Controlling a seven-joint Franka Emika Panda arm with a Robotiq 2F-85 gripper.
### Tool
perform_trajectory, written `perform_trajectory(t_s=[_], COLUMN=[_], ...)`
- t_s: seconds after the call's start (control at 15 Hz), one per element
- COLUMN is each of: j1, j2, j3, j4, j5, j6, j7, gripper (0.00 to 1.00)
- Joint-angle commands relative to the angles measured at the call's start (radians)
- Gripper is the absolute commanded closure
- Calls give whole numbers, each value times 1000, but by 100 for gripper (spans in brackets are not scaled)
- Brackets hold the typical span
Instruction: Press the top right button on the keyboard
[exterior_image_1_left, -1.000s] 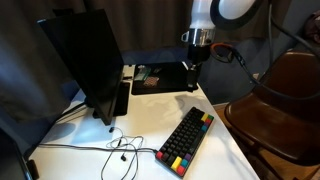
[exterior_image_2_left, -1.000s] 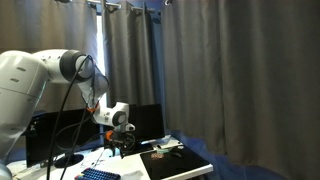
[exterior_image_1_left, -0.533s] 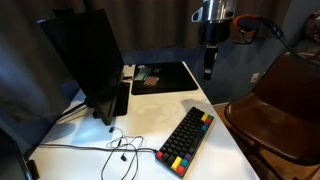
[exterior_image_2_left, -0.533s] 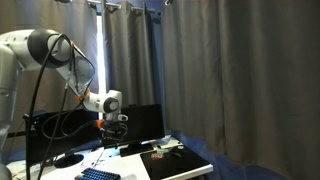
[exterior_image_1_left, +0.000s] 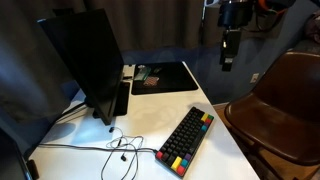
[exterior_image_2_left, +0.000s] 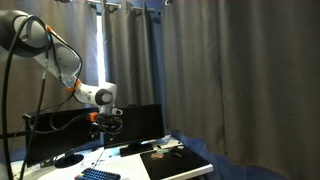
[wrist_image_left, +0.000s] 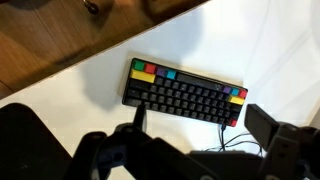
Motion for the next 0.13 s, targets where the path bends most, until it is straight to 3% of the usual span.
perform_trajectory(t_s=[0.0, 0.07], j1=[9, 9], j2=[7, 10], j3=[-10, -11], j4=[2, 2], j5=[-1, -1], j6=[-1, -1], j7=[1, 1], gripper=[0, 0])
